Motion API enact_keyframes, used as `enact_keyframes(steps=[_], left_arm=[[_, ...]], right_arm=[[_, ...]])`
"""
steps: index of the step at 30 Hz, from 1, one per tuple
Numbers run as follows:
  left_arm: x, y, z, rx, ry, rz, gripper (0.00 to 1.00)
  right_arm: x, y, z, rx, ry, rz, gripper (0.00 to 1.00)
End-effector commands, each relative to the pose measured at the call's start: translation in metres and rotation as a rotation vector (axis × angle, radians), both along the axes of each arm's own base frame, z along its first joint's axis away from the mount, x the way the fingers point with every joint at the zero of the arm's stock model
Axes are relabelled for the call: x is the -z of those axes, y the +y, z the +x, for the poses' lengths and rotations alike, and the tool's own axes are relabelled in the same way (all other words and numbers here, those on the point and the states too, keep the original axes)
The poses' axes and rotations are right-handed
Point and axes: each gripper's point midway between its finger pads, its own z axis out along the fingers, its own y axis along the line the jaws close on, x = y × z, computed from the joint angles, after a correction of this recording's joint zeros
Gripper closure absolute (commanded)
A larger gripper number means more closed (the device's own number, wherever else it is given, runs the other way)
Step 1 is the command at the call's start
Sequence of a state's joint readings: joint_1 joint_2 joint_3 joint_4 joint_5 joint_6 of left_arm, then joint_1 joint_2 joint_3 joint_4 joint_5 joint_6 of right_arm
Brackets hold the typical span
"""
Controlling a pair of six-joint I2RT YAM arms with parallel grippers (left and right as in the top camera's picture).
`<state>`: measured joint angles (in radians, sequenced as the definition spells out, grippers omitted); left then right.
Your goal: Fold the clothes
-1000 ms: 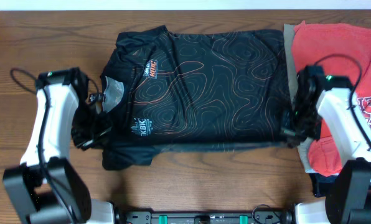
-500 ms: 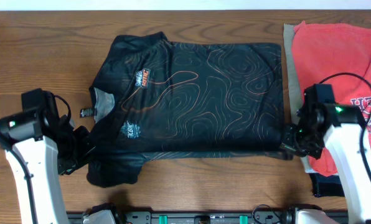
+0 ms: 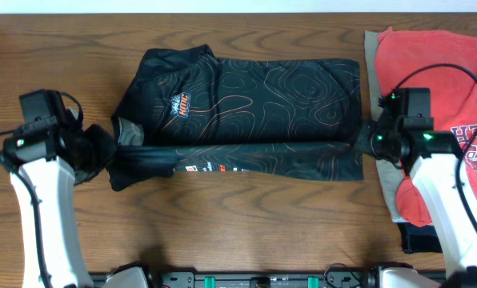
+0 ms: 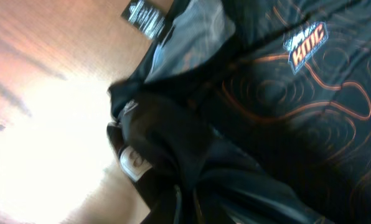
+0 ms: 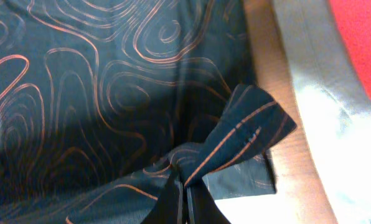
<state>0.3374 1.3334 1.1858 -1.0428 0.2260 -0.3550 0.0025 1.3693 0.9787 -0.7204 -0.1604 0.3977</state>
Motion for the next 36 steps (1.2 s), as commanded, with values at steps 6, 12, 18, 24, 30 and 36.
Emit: enact_keyframes(steps=[6,12,18,24,30,36], left_arm=[[0.045,0.007,0.047,-0.027,0.019,-0.042,0.94],[0.063,0.000,0.093,0.025,-0.081,-0.077,0.86],[0.053,-0.022,0.101,0.142,-0.146,-0.135,0.09],[0.062,-0.051,0.070,0.262,-0.022,-0.173,0.14],[0.078,-0.070,0.051,0.370,0.106,-0.050,0.25],[0.096,-0.087,0.041,0.471,0.180,0.096,0.25]], right_arm=[[0.022,-0.008,0.042,0.015,-0.067,-0.059,0.99],[0.029,-0.001,0.074,-0.005,-0.152,-0.021,0.82],[0.032,0.002,0.077,-0.016,-0.157,-0.008,0.51],[0.053,0.001,0.043,-0.015,0.009,-0.012,0.55],[0.077,0.000,0.006,-0.014,0.150,-0.020,0.57],[0.100,-0.004,-0.019,-0.008,0.216,-0.038,0.59]])
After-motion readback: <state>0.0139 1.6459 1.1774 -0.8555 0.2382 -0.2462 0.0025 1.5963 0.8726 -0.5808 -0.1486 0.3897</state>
